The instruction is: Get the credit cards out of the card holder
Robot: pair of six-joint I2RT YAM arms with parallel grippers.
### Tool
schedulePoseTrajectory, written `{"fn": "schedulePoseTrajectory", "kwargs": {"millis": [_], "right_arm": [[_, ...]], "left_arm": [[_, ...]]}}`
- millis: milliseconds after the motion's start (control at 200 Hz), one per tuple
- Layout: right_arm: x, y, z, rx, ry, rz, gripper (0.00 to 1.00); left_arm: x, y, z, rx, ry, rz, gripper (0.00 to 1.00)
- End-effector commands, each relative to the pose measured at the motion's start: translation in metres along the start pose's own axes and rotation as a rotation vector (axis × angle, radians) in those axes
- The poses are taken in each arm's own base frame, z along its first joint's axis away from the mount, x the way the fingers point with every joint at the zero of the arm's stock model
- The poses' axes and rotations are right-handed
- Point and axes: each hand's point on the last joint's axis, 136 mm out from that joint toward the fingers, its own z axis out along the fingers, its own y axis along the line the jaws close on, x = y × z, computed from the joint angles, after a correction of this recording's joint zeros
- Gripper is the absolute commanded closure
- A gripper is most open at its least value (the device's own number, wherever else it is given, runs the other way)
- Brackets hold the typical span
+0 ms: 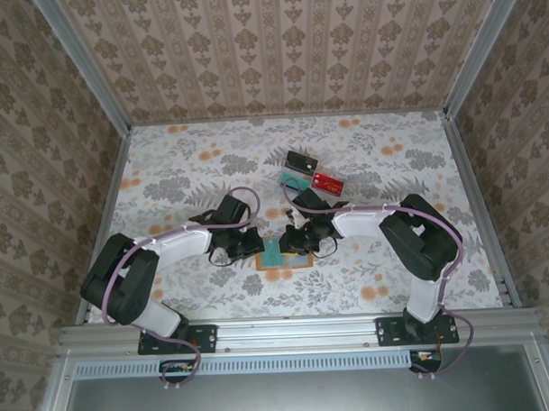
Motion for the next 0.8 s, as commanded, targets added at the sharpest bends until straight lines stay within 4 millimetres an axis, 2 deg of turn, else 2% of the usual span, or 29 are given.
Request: {"fn": "schedulePoseTrajectory", "kwargs": {"millis": [0, 155, 320, 480, 795], "right_arm": [[0.004, -0.004, 0.005, -0.004, 0.038, 0.018, 0.84], [0.003, -0.001, 0.006, -0.027, 0.041, 0.011, 0.83], [0.003, -0.001, 0.008, -0.033, 0.044, 0.005, 0.80], [0.001, -0.001, 0.007, -0.036, 0.034, 0.003, 0.77], [-0.009, 0.004, -0.016, -0.053, -0.072, -0.024, 0.82]], "left_arm": [[0.001, 0.009, 0.005, -0.051, 0.007, -0.023, 0.90], [0.005, 0.012, 0.013, -0.053, 0.028, -0.027, 0.91], [0.009, 0.007, 0.022, -0.023, 0.054, -0.025, 0.92], [0.012, 0.008, 0.023, -0.032, 0.062, -0.020, 0.92], [0.014, 0.022, 0.021, -0.096, 0.052, -0.030, 0.94]]}}
